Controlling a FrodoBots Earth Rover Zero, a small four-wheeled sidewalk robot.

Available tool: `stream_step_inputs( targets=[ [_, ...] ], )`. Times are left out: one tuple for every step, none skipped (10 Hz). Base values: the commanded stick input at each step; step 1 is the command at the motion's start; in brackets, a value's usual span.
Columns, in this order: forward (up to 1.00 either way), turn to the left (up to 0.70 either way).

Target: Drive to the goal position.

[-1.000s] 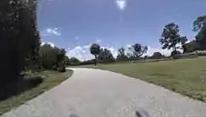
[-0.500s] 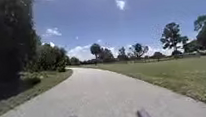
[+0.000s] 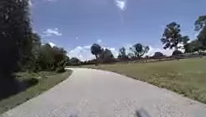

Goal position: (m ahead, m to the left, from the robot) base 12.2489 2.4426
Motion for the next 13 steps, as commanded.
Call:
stream_step_inputs(
  targets=[
    [0.50,0.50],
    [0.50,0.32],
    [0.50,0.00],
    [0.50,0.00],
    [0.50,0.00],
    [0.50,0.00],
    [0.50,0.00],
    [0.50,0.00],
    [0.50,0.00],
    [0.50,0.00],
    [0.50,0.00],
    [0.50,0.00],
    [0.50,0.00]
  ],
)
